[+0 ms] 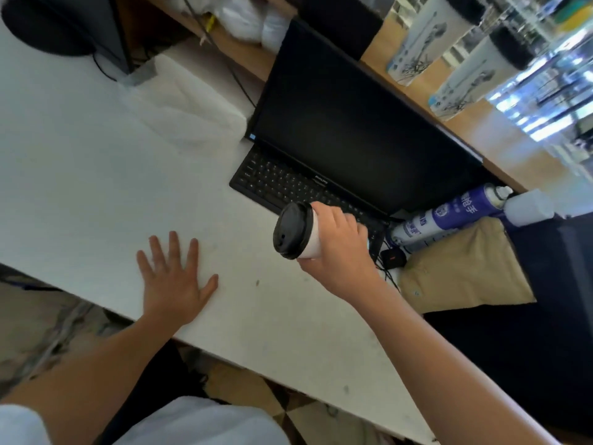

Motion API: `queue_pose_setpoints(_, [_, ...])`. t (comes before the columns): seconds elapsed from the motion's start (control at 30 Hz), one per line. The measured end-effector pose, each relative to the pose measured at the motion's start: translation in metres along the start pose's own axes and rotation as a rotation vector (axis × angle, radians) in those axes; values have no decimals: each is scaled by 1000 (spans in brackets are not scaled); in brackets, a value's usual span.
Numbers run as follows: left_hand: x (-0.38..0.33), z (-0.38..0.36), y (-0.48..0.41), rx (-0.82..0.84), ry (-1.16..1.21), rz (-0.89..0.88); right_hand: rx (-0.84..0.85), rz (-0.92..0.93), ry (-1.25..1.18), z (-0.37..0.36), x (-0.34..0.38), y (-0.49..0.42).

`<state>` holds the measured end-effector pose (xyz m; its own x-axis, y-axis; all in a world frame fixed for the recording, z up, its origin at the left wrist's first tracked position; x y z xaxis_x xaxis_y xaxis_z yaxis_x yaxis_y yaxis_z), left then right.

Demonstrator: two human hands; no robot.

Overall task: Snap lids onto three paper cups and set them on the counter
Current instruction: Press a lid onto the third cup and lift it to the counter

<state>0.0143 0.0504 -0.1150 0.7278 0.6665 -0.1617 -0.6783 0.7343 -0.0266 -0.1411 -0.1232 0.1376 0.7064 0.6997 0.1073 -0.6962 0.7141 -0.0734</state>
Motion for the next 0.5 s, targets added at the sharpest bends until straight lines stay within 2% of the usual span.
queue_pose_setpoints(0.1, [2,0,0,-32,23,2,-81,215,327,15,2,-20])
queue_pose_setpoints(0.23, [0,2,1,-41,25,4,-35,379,616,28,13,-42])
queue_pose_setpoints(0.5, [-1,1,1,-83,45,-5,97,550,996,14,53,-49])
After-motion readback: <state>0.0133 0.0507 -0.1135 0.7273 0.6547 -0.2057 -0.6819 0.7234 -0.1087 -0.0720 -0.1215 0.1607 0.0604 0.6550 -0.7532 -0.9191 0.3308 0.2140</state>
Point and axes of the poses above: each hand's wrist, its own y-axis away from the middle knuckle, its own z-axis out of the back of the hand, x = y × z, the point moved 2 cm from there along -y, towards the middle knuckle, and after that the axes turned 12 degrees about -x, right-handed, at the moved point
